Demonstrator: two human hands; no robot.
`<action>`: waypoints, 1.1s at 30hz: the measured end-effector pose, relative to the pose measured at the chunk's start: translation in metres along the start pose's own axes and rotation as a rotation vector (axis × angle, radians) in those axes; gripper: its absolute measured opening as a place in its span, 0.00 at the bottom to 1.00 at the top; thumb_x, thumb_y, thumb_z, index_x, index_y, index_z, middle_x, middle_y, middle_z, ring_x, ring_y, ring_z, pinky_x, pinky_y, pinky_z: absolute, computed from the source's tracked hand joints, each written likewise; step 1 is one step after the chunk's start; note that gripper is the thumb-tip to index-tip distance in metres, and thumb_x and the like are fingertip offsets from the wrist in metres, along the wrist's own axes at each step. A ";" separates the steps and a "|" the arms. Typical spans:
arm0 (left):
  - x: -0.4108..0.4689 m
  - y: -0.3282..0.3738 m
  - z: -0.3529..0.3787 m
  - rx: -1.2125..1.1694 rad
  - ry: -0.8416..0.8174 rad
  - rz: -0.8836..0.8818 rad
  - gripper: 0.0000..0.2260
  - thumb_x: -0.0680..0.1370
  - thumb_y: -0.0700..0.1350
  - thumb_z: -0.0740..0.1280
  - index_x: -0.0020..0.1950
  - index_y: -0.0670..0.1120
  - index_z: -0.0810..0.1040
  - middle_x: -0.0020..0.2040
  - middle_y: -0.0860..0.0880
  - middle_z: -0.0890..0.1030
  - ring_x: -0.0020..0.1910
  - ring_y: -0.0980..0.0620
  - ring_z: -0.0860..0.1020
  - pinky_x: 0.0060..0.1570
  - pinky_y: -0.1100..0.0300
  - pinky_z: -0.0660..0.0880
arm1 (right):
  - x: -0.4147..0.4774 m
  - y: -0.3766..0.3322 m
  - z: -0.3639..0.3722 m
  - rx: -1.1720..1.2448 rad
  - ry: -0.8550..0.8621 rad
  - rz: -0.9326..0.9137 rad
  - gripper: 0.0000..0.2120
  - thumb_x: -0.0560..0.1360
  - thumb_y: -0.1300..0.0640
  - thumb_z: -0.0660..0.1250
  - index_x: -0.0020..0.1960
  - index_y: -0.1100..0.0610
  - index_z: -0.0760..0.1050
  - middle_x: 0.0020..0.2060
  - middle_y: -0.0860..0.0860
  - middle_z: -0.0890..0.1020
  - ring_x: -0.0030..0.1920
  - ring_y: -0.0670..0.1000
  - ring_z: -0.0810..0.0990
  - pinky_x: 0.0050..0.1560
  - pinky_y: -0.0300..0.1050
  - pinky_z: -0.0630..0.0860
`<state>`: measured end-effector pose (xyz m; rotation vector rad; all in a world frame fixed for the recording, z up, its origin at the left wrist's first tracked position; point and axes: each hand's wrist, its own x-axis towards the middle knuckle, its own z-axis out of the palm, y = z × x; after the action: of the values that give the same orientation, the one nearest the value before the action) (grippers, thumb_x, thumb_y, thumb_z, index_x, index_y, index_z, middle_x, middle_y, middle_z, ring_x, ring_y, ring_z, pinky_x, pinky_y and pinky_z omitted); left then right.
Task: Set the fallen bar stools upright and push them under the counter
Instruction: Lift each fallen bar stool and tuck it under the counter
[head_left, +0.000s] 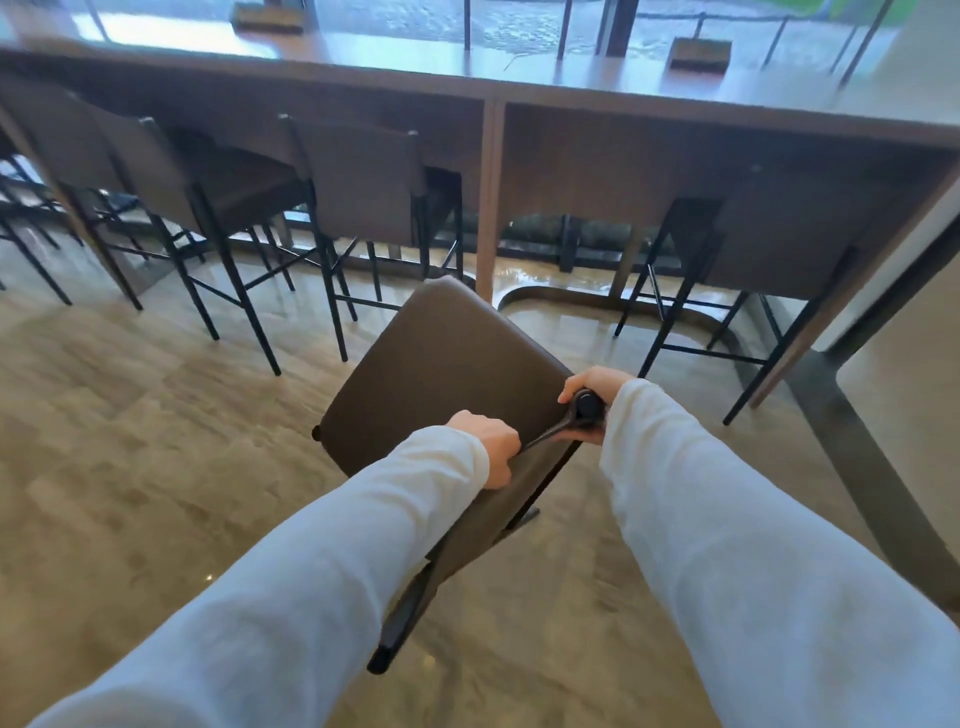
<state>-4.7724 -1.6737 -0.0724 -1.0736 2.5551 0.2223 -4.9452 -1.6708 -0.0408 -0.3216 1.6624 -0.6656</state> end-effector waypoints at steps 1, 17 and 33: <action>0.009 0.006 -0.008 0.023 0.026 0.010 0.13 0.73 0.45 0.60 0.56 0.50 0.77 0.50 0.50 0.79 0.50 0.45 0.78 0.44 0.57 0.65 | 0.001 -0.004 -0.015 0.037 0.001 0.001 0.18 0.66 0.68 0.68 0.55 0.61 0.69 0.46 0.61 0.77 0.36 0.65 0.82 0.26 0.54 0.80; 0.078 0.009 0.013 -0.346 0.180 -0.346 0.12 0.79 0.45 0.56 0.59 0.57 0.72 0.49 0.52 0.81 0.46 0.48 0.79 0.43 0.59 0.74 | 0.019 -0.005 -0.189 0.676 0.045 -0.062 0.12 0.70 0.70 0.61 0.54 0.68 0.72 0.50 0.68 0.76 0.43 0.67 0.80 0.23 0.55 0.78; 0.169 0.096 -0.058 -0.146 0.368 -0.082 0.07 0.79 0.41 0.57 0.53 0.49 0.72 0.48 0.49 0.81 0.47 0.46 0.78 0.50 0.57 0.75 | 0.048 0.009 -0.242 0.923 0.485 -0.417 0.25 0.74 0.57 0.69 0.67 0.60 0.64 0.60 0.59 0.75 0.57 0.59 0.78 0.47 0.55 0.81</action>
<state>-4.9656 -1.7339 -0.0837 -1.3830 2.8436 0.2092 -5.1874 -1.6309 -0.0659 0.1919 1.5430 -1.8409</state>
